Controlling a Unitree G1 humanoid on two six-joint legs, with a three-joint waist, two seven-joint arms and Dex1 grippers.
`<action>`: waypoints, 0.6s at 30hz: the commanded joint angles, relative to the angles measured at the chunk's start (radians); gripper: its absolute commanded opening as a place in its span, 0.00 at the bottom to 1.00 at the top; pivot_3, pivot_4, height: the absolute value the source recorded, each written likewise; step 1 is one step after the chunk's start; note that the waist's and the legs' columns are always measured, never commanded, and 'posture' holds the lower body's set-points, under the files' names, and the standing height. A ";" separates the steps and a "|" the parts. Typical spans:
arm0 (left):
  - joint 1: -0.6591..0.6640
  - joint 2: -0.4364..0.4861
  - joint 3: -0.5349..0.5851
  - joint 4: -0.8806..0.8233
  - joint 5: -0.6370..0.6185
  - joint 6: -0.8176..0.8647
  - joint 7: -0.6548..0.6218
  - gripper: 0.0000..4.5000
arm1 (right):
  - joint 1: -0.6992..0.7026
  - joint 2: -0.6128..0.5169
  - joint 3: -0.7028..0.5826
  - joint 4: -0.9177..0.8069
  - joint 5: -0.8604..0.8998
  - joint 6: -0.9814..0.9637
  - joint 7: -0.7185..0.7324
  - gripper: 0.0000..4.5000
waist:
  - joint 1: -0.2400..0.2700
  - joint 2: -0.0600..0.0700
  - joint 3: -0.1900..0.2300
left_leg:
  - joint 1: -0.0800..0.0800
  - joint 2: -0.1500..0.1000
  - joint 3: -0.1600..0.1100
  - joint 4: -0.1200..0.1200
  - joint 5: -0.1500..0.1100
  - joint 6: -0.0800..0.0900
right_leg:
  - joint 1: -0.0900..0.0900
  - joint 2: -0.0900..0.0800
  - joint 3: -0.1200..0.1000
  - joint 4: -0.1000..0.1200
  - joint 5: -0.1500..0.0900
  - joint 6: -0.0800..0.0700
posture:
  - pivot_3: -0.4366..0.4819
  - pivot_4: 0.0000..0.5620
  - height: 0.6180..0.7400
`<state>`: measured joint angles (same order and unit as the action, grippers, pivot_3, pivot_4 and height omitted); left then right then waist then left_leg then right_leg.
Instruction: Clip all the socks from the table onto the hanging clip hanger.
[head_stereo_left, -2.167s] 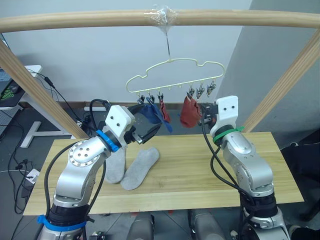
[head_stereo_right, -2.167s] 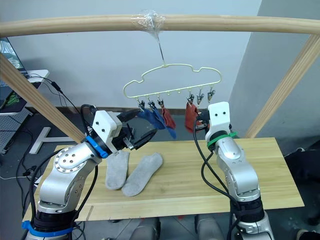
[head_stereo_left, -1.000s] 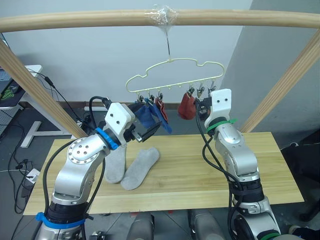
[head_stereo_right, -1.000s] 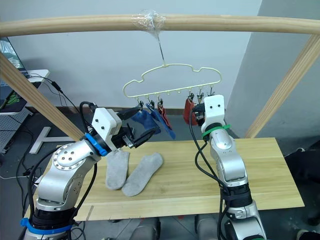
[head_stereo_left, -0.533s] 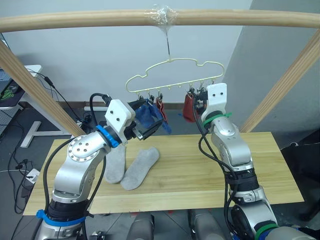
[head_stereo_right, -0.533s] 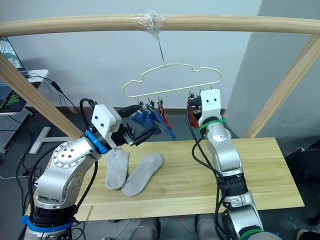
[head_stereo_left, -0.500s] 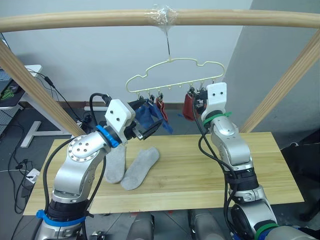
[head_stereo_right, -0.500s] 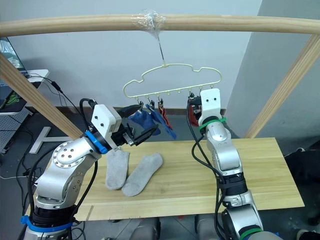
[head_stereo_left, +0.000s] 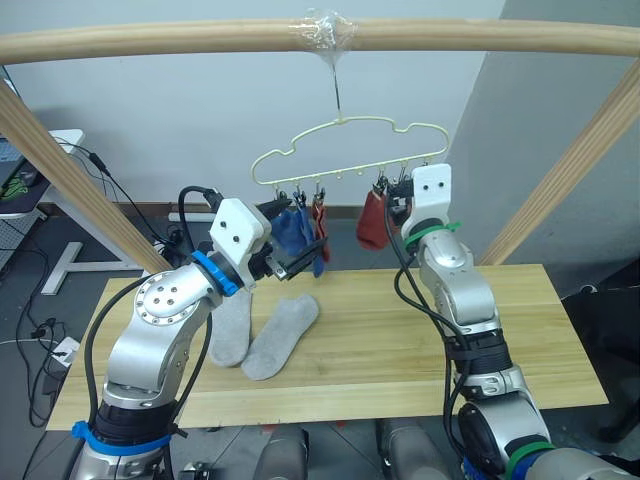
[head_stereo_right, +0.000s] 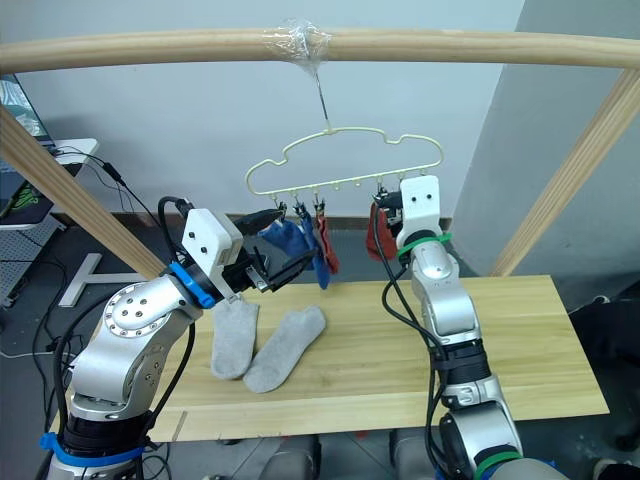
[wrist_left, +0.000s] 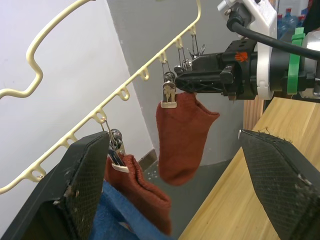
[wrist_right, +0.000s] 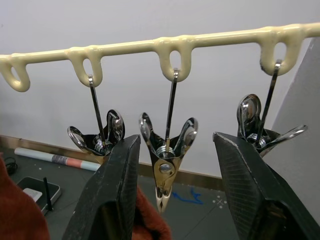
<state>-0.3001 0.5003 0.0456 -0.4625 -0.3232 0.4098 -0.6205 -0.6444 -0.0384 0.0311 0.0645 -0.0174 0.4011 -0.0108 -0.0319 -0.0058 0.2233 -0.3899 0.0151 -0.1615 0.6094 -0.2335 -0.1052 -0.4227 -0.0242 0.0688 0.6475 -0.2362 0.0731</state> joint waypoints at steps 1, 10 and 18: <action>-0.042 -0.012 0.011 -0.044 -0.033 0.006 0.017 0.95 | -0.035 0.021 0.000 -0.026 0.003 -0.026 -0.007 0.54 | 0.000 0.000 0.000 | 0.000 0.000 0.000 0.000 0.000 0.000 | 0.000 0.000 0.000 0.000 0.000 0.000 | 0.60 0.38 1.00; -0.072 -0.022 0.006 -0.052 -0.048 0.025 0.039 0.95 | -0.045 0.055 0.000 -0.021 0.002 -0.030 -0.006 0.54 | 0.001 0.000 0.000 | 0.000 0.000 0.000 0.000 0.000 0.000 | 0.000 0.000 0.000 0.000 0.000 0.000 | 0.61 0.37 1.00; -0.110 -0.049 0.025 -0.058 -0.087 0.050 0.071 0.95 | -0.069 0.066 -0.007 0.003 0.008 -0.049 -0.003 0.54 | 0.002 0.000 0.000 | 0.000 0.000 0.000 0.000 0.000 0.000 | 0.000 0.000 0.000 0.000 0.000 0.000 | 0.61 0.36 1.00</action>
<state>-0.3936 0.4547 0.0465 -0.4799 -0.3912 0.4579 -0.5665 -0.6886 0.0216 0.0292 0.0866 -0.0162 0.3807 -0.0088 -0.0298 -0.0058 0.2233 -0.3900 0.0150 -0.1615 0.6096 -0.2335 -0.1052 -0.4227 -0.0242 0.0687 0.6476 -0.2361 0.0730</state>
